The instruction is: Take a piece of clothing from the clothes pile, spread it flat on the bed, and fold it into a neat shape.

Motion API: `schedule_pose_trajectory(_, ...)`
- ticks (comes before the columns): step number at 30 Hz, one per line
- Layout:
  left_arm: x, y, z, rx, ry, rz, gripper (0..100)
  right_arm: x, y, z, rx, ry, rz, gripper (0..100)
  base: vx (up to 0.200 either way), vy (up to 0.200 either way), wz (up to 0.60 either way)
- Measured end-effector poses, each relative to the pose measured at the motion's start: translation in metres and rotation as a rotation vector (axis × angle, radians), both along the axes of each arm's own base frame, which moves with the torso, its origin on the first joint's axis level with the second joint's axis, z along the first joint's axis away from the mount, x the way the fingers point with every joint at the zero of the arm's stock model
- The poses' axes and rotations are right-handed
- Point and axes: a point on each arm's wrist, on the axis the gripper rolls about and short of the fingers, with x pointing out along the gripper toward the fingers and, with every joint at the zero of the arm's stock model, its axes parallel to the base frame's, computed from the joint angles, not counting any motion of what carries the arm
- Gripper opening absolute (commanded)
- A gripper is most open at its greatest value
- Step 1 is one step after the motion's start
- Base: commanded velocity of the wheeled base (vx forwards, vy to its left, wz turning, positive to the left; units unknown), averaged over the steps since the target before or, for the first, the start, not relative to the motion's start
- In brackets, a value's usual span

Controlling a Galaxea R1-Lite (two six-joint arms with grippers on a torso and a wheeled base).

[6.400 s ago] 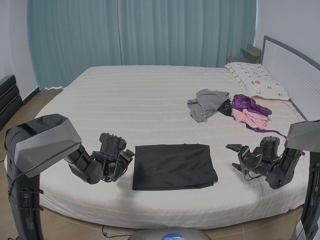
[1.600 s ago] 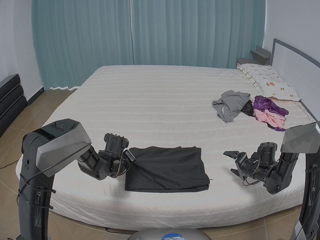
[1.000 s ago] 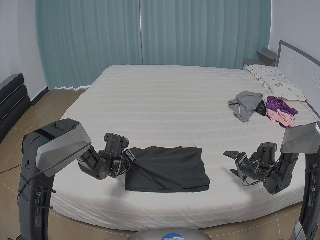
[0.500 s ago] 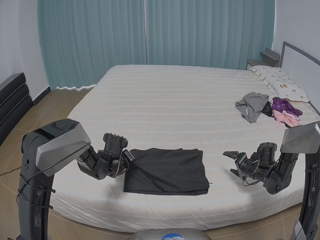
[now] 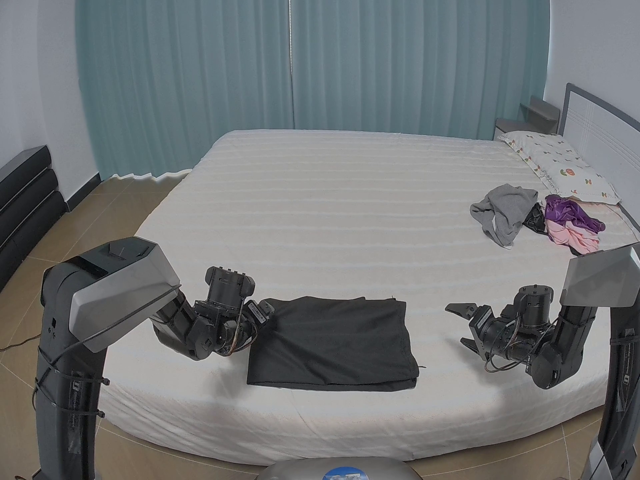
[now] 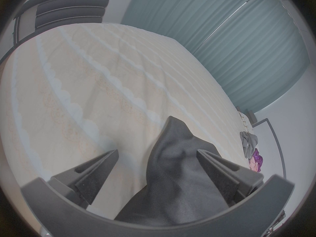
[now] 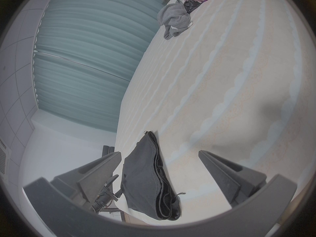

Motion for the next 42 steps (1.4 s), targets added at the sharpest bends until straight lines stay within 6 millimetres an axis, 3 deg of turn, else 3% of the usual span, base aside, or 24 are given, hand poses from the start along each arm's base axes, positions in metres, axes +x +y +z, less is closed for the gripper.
schedule_pose_trajectory(5, -0.006, 0.008, 0.001, -0.005, 0.018, 0.021, 100, 0.0, 0.0, 0.0, 0.0, 0.0, 0.001, 100, 0.0, 0.0, 0.0)
schedule_pose_trajectory(8, -0.006, 0.02, 0.011, -0.043, 0.009, 0.08, 100, 0.0, 0.0, 0.0, 0.0, 0.0, 0.001, 100, 0.0, 0.0, 0.0)
schedule_pose_trajectory(13, -0.006, 0.047, 0.041, -0.128, -0.04, 0.205, 100, 0.001, -0.001, 0.001, 0.006, -0.002, -0.004, 100, 0.0, 0.0, 0.0)
schedule_pose_trajectory(18, -0.018, 0.067, 0.079, -0.154, -0.105, 0.248, 100, 0.001, -0.002, 0.005, 0.008, -0.019, -0.013, 100, 0.0, 0.0, 0.0)
schedule_pose_trajectory(22, -0.034, 0.081, 0.111, -0.173, -0.165, 0.271, 100, -0.004, -0.003, 0.02, 0.001, -0.069, -0.036, 100, 0.0, 0.0, 0.0)
schedule_pose_trajectory(31, -0.093, 0.098, 0.176, -0.181, -0.309, 0.262, 100, -0.054, 0.002, 0.092, -0.102, -0.289, -0.039, 100, 0.0, 0.0, 0.0)
schedule_pose_trajectory(36, -0.144, 0.106, 0.21, -0.158, -0.424, 0.226, 100, -0.098, -0.001, 0.133, -0.195, -0.443, -0.021, 100, 0.0, 0.0, 0.0)
schedule_pose_trajectory(42, -0.21, 0.117, 0.238, -0.107, -0.564, 0.187, 100, -0.149, -0.011, 0.166, -0.309, -0.58, -0.017, 100, 0.0, 0.0, 0.0)
